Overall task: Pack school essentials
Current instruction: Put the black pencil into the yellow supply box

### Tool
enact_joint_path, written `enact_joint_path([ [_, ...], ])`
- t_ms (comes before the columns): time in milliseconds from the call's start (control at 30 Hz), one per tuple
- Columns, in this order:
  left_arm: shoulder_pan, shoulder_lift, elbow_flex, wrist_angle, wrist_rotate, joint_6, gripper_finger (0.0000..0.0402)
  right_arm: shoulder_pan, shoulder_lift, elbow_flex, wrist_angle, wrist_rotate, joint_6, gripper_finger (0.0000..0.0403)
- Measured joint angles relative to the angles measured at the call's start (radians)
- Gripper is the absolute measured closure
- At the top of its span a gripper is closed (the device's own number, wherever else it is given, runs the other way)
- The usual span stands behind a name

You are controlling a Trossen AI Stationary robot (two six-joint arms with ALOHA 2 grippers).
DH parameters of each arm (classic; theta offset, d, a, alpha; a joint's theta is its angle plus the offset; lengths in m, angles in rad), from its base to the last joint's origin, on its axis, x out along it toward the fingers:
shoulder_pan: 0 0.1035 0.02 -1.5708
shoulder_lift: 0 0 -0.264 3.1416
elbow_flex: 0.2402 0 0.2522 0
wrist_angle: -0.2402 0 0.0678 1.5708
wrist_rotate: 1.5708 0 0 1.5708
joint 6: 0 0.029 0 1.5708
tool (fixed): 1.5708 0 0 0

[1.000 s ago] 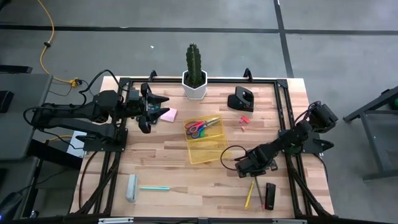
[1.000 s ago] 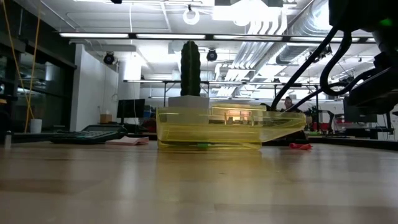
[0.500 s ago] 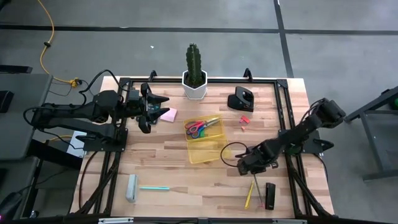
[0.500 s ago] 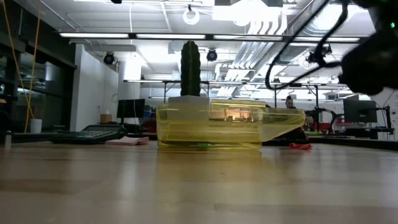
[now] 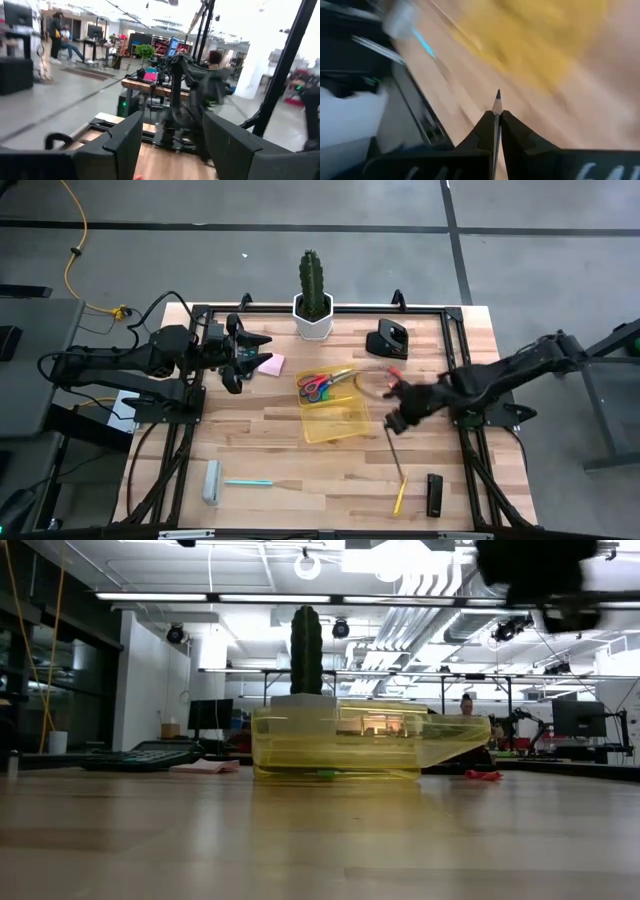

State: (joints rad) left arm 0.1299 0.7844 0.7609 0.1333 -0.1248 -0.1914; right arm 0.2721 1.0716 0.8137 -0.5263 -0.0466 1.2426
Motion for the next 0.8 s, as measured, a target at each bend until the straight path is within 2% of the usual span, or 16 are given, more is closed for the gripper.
enact_joint_path([
  [233, 0.0, -0.001, 0.0, 0.0, 0.016, -0.121, 0.0204, -0.228, 0.009, 0.011, 0.389, 0.016, -0.458, 0.0403],
  [300, 0.0, 0.0, 0.0, 0.0, 0.016, -0.124, 0.0204, -0.288, 0.036, 0.048, 0.434, -0.003, -0.55, 0.0403],
  [533, 0.0, 0.029, 0.026, -0.013, 0.012, -0.163, 0.0204, -0.408, 0.168, 0.302, 0.355, -0.089, -0.852, 0.0403],
  [667, 0.0, 0.072, 0.096, -0.042, 0.011, -0.067, 0.0204, -0.436, 0.238, 0.424, 0.303, -0.129, -0.98, 0.0403],
  [800, 0.001, 0.111, 0.156, -0.096, -0.001, 0.01, 0.0204, -0.452, 0.28, 0.488, 0.272, -0.15, -1.037, 0.0403],
])
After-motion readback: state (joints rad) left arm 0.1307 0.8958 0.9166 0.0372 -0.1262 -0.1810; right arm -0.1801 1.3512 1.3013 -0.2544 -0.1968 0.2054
